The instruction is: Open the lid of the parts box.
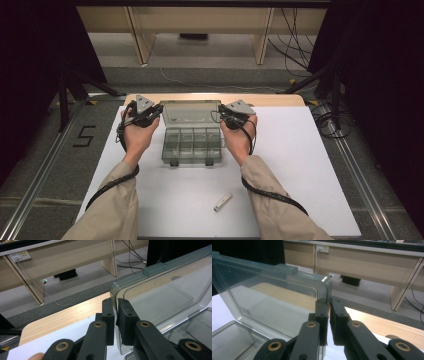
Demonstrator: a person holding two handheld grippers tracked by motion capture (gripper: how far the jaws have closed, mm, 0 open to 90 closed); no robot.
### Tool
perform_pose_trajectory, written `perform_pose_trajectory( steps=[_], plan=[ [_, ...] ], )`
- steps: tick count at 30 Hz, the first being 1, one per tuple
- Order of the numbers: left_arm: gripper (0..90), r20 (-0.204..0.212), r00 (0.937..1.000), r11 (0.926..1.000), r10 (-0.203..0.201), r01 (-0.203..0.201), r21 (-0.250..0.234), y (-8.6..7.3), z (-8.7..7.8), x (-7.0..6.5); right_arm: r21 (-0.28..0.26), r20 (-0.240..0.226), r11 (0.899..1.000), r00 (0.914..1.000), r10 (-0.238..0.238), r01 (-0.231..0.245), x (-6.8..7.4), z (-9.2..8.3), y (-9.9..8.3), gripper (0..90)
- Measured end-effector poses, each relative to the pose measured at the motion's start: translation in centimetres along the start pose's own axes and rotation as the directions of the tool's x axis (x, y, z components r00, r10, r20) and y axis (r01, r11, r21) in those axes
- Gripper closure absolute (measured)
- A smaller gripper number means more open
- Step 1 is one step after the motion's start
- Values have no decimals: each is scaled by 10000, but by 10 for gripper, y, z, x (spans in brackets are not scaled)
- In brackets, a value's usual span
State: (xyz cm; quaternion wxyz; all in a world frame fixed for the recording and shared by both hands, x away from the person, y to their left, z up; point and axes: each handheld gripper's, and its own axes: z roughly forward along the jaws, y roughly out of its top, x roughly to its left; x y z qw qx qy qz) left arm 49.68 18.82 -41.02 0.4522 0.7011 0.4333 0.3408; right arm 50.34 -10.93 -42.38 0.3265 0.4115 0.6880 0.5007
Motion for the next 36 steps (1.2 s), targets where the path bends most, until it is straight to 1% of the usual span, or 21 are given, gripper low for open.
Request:
perform_pose_trajectory(
  steps=[2,3,5,9,11,12,13,14,18,19,20,21,24,25,29,30,31,33,34,36],
  plan=[
    [835,4,9999,9999,-102,102,-3,-1,2,1,-137,158,9999,9999,0,2,0,2,0,855],
    [836,4,9999,9999,-102,102,-3,-1,2,1,-31,109,10000,9999,28,-28,0,2,0,855],
    [836,6,9998,9998,-189,189,10,-1,3,2,-30,109,10000,9999,52,-52,-1,3,1,855],
    [835,-33,9998,9998,-178,178,21,0,5,2,38,89,9999,9999,95,-95,-2,5,1,855],
    [835,-77,9998,9998,-165,165,64,1,6,2,26,115,10000,9999,44,-45,-3,6,2,855],
    [834,-116,9997,9998,-198,198,42,1,8,2,50,67,9998,9998,167,-167,-2,8,2,855],
    [834,-133,9997,9998,-198,198,49,1,8,2,42,140,9999,9998,114,-114,-3,9,2,855],
    [834,-142,9997,9998,-211,212,52,1,9,1,-11,168,9999,9997,158,-158,-3,9,2,856],
    [833,-191,9996,9998,-197,199,82,1,10,2,-27,167,9997,9996,242,-241,-4,12,2,856],
    [833,-197,9996,9998,-195,197,82,1,11,2,5,133,9995,9994,330,-330,-4,13,2,856],
    [832,-201,9997,9998,-164,166,92,1,12,2,77,185,9997,9995,251,-252,-4,13,2,855],
    [831,-201,9997,9998,-164,166,92,1,12,2,77,185,9997,9995,251,-252,-4,13,2,855],
    [828,-279,9996,9998,1,4,187,1,14,1,61,170,9996,9995,261,-262,-5,15,2,855],
    [828,-283,9996,9998,5,0,190,1,14,1,154,198,9995,9994,286,-289,-4,15,2,854],
    [827,-269,9996,9996,-37,45,278,0,16,2,64,249,9997,9994,242,-244,-5,18,1,853],
    [827,-295,9996,9995,-47,56,322,-1,18,1,160,311,9996,9992,236,-241,-5,18,1,853],
    [827,-295,9996,9995,-47,56,322,-1,18,1,163,268,9996,9994,236,-240,-5,19,1,853],
    [826,-301,9995,9993,-45,56,363,-2,20,1,115,283,9996,9992,271,-274,-5,20,1,853],
    [826,-322,9994,9993,-93,104,364,-3,21,1,232,289,9990,9989,380,-387,-4,20,0,851],
    [826,-333,9994,9992,-83,97,397,-3,22,2,210,328,9993,9990,307,-314,-5,21,0,851]
  ],
)
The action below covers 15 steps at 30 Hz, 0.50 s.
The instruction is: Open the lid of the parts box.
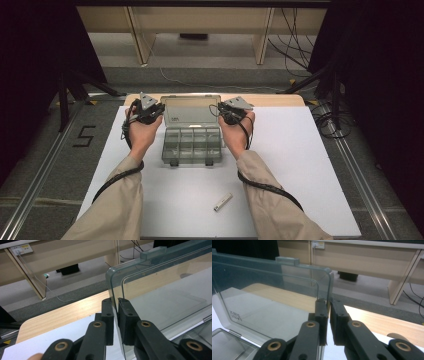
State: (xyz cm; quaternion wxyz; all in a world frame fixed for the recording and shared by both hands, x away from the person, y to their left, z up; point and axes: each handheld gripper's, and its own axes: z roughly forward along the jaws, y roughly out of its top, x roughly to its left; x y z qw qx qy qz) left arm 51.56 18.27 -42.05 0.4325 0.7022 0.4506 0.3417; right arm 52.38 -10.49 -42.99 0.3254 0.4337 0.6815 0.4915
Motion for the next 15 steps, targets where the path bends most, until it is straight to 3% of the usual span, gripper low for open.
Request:
perform_pose_trajectory(
  steps=[14,15],
  plan=[
    [821,17,10000,9989,-46,45,462,-11,11,-1,528,80,9986,10000,11,-15,0,10,-13,849],
    [820,12,10000,9988,-30,29,480,-12,12,-1,631,16,9979,9999,168,-168,0,11,-14,849]
  ],
)
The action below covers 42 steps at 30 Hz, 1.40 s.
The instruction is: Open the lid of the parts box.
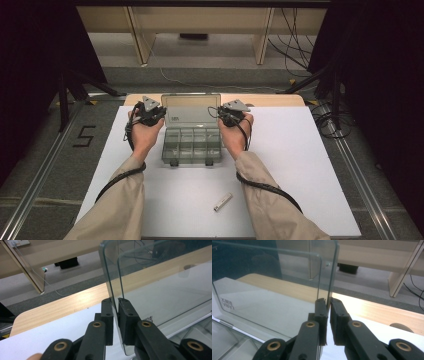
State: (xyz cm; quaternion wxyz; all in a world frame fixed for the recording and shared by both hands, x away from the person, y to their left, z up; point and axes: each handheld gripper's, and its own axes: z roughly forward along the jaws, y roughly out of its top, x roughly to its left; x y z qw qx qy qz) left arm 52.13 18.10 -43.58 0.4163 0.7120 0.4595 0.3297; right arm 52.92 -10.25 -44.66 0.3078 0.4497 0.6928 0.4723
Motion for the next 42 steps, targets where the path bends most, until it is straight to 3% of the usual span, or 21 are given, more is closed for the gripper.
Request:
perform_pose_trajectory(
  steps=[1,8,13,26,31,34,35,37,38,39,40,41,42],
  plan=[
    [819,-6,10000,9999,15,-14,101,-2,2,0,-73,167,9998,9997,-185,186,-1,1,-1,849],
    [818,-15,10000,9995,-35,35,313,-6,6,-1,44,129,9997,9997,-222,221,-1,3,-2,847],
    [801,152,9999,9981,61,-70,618,-11,11,-1,450,15,9990,10000,-76,75,-2,6,-6,843],
    [726,38,9999,9924,108,-112,1227,-20,18,2,1178,-85,9930,10000,-50,59,-7,14,-19,810],
    [632,-47,10000,9927,23,-17,1202,-19,16,2,1195,-148,9928,9999,-84,101,-9,12,-19,770],
    [500,88,10000,9933,-29,18,1157,-17,12,3,1146,-402,9933,9992,-83,129,-11,9,-17,720],
    [408,228,9994,9923,-257,227,1217,-16,7,4,1239,-813,9922,9967,-72,172,-13,4,-15,626],
    [289,609,9980,9915,-155,75,1295,-15,-3,6,1181,-1659,9918,9857,-285,486,-16,-4,-11,522],
    [230,609,9980,9915,-155,75,1295,-15,-3,6,1181,-1659,9918,9857,-285,486,-16,-4,-11,522],
    [180,899,9958,9892,171,-300,1433,-14,-16,8,1076,-2565,9894,9642,-670,974,-19,-17,-7,420],
    [152,899,9958,9892,171,-300,1433,-14,-16,8,1076,-2565,9894,9642,-670,974,-19,-17,-7,420],
    [152,982,9950,9912,176,-303,1292,-14,-26,6,1137,-2882,9870,9545,-766,1136,-21,-23,-6,391],
    [147,1064,9939,9905,293,-432,1303,-14,-31,5,982,-3437,9853,9339,-982,1397,-23,-34,-7,353]
  ],
)
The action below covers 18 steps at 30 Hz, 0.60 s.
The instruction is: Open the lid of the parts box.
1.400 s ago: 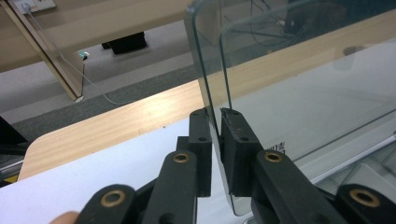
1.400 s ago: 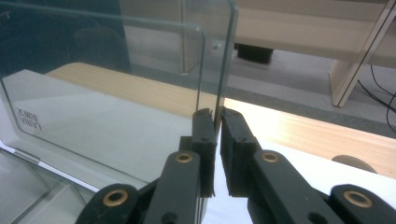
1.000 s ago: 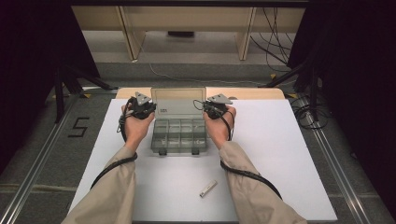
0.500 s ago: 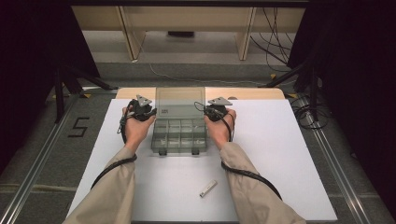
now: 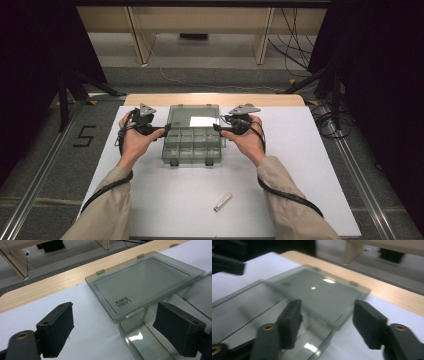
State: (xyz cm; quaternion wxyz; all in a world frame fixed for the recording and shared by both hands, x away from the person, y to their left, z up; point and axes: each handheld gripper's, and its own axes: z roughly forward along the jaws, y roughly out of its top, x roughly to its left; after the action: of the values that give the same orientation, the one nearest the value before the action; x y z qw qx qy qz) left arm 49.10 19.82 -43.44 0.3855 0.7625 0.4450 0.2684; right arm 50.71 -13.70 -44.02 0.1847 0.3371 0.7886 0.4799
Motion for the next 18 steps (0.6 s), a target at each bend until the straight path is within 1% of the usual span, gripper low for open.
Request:
perform_pose_trajectory(
  steps=[1,2,3,4,5,6,7,8,9,10,11,12,13,14,15,16,17,18],
  plan=[
    [86,201,9996,9998,197,-197,0,-2,-12,-5,104,-527,9998,9985,-167,173,5,-15,-4,326],
    [64,201,9996,9998,197,-197,0,-2,-12,-5,104,-527,9998,9985,-167,173,5,-15,-4,326],
    [55,328,9989,9995,325,-323,-53,-5,-21,-9,-67,-944,9987,9942,-513,509,14,-31,-11,303],
    [43,528,9973,9985,511,-498,-247,-11,-33,-16,11,-1243,9981,9904,-608,614,18,-39,-14,288],
    [35,528,9973,9985,511,-498,-247,-11,-33,-16,-61,-1358,9977,9884,-684,682,21,-45,-18,280],
    [27,700,9951,9970,704,-679,-372,-20,-46,-24,24,-1608,9967,9837,-799,814,25,-53,-22,276],
    [21,700,9951,9970,704,-679,-372,-20,-46,-24,-64,-1717,9956,9808,-928,931,30,-61,-27,269],
    [21,841,9940,9970,705,-674,-388,-25,-52,-28,-64,-1717,9956,9808,-928,931,30,-61,-27,269],
    [14,1018,9929,9973,610,-565,-472,-32,-59,-34,-26,-1890,9949,9769,-999,1012,34,-68,-31,260],
    [0,1182,9904,9969,712,-667,-414,-42,-69,-41,-37,-2253,9930,9674,-1161,1183,42,-80,-39,253],
    [0,1182,9904,9969,712,-667,-414,-42,-69,-41,-178,-2365,9919,9634,-1263,1257,46,-85,-44,250],
    [0,1285,9891,9966,725,-668,-481,-48,-74,-44,-178,-2365,9919,9634,-1263,1257,46,-85,-44,250],
    [0,1436,9870,9966,717,-651,-502,-58,-83,-52,-140,-2708,9901,9526,-1385,1400,57,-93,-55,251],
    [0,1423,9855,9954,921,-874,-386,-63,-87,-54,35,-2844,9873,9467,-1514,1589,62,-98,-60,253],
    [0,1344,9863,9949,959,-907,-448,-67,-92,-57,-18,-2874,9813,9398,-1849,1925,67,-101,-66,254],
    [0,1344,9863,9949,959,-907,-448,-67,-92,-57,-18,-2874,9813,9398,-1849,1925,67,-101,-66,254],
    [1,1319,9860,9941,1017,-957,-509,-74,-100,-60,148,-3150,9746,9261,-2077,2236,77,-108,-74,254],
    [0,1319,9860,9941,1017,-957,-509,-74,-100,-60,148,-3150,9746,9261,-2077,2236,77,-108,-74,254]
  ],
)
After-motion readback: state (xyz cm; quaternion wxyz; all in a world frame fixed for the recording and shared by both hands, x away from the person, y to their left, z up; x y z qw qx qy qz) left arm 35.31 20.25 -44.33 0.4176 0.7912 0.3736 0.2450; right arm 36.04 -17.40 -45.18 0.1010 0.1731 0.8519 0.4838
